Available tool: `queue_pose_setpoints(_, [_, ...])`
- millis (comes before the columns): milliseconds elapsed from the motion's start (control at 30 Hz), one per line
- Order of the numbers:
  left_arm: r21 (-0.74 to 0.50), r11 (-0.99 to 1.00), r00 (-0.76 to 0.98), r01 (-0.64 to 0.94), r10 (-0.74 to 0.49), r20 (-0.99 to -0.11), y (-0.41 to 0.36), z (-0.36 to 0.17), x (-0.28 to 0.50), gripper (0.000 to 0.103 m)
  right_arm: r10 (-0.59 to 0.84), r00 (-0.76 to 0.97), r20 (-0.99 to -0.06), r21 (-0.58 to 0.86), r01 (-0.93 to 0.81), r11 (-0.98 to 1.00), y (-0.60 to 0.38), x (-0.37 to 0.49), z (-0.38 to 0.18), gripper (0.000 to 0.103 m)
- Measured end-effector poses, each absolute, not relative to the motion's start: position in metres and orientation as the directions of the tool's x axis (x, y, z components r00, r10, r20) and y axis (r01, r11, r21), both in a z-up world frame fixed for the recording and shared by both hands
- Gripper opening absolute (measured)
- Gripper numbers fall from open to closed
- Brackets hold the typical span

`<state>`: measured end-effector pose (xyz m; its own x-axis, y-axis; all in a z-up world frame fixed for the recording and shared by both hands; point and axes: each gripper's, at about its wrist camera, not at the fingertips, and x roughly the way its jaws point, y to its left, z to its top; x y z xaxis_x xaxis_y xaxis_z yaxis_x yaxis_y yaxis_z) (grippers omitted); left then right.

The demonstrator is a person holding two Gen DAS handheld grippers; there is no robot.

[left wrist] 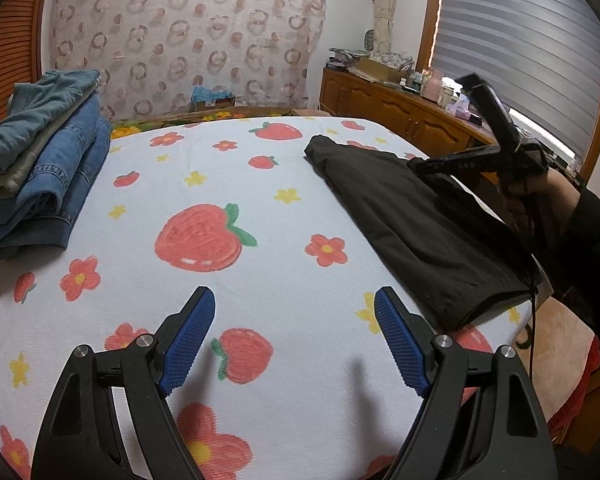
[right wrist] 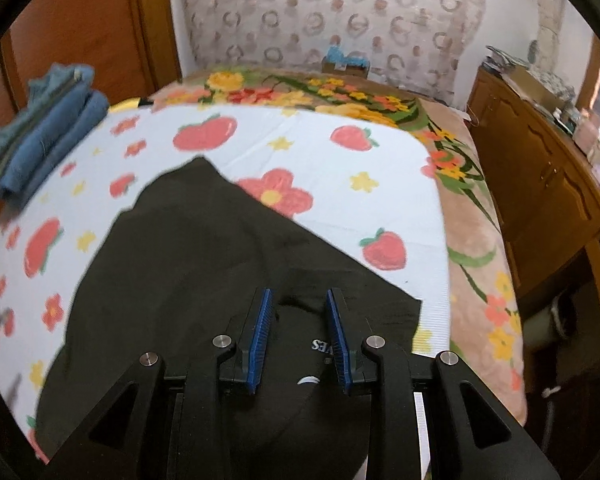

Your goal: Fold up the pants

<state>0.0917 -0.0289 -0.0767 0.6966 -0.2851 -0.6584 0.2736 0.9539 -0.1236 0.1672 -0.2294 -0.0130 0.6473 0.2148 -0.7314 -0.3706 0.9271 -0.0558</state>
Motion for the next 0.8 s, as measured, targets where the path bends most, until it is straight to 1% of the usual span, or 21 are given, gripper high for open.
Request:
queue_pose_setpoints(100, [-0.127, 0.954, 0.697, 0.27, -0.285, -0.658, -0.028, -0.077, 0.091, 0.083, 0.148, 0.647, -0.748, -0.136, -0.367, 0.92, -0.227, 0.175, -0.02, 0.029])
queue_pose_setpoints(133, [-0.128, 0.954, 0.697, 0.27, -0.285, -0.657, -0.027, -0.077, 0.091, 0.083, 0.151, 0.65, -0.745, -0.137, -0.371, 0.919, -0.227, 0.174, -0.02, 0.029])
queue_pose_setpoints(167, [-0.129, 0.954, 0.697, 0.269, -0.286, -0.657, -0.027, -0.077, 0.091, 0.083, 0.149, 0.653, -0.742, -0.139, -0.368, 0.92, -0.229, 0.174, -0.02, 0.027])
queue_pose_setpoints(200, [-0.128, 0.955, 0.697, 0.269, -0.285, -0.658, -0.027, -0.077, 0.091, 0.083, 0.137, 0.662, -0.737, -0.148, -0.356, 0.923, -0.233, 0.174, -0.019, 0.012])
queue_pose_setpoints(233, [-0.128, 0.955, 0.697, 0.269, -0.285, -0.658, -0.027, -0.077, 0.091, 0.083, 0.128, 0.671, -0.731, -0.155, -0.346, 0.926, -0.233, 0.175, -0.018, 0.01])
queue_pose_setpoints(400, [-0.127, 0.954, 0.697, 0.271, -0.285, -0.658, -0.028, -0.077, 0.091, 0.083, 0.08, 0.706, -0.704, -0.155, -0.263, 0.952, -0.257, 0.179, -0.013, 0.01])
queue_pose_setpoints(467, [-0.125, 0.954, 0.696, 0.273, -0.285, -0.659, -0.028, -0.077, 0.091, 0.083, 0.077, 0.706, -0.704, -0.133, -0.238, 0.962, -0.268, 0.183, -0.014, 0.01])
queue_pose_setpoints(533, [-0.124, 0.954, 0.695, 0.274, -0.285, -0.661, -0.028, -0.077, 0.091, 0.083, 0.065, 0.701, -0.711, -0.117, -0.208, 0.971, -0.278, 0.187, -0.015, 0.012])
queue_pose_setpoints(567, [-0.123, 0.954, 0.694, 0.274, -0.285, -0.661, -0.029, -0.078, 0.091, 0.083, 0.063, 0.698, -0.713, -0.11, -0.201, 0.973, -0.281, 0.188, -0.016, 0.015])
queue_pose_setpoints(800, [-0.12, 0.953, 0.691, 0.277, -0.285, -0.664, -0.032, -0.078, 0.09, 0.083, 0.057, 0.705, -0.707, -0.106, -0.185, 0.977, -0.288, 0.179, -0.015, 0.016])
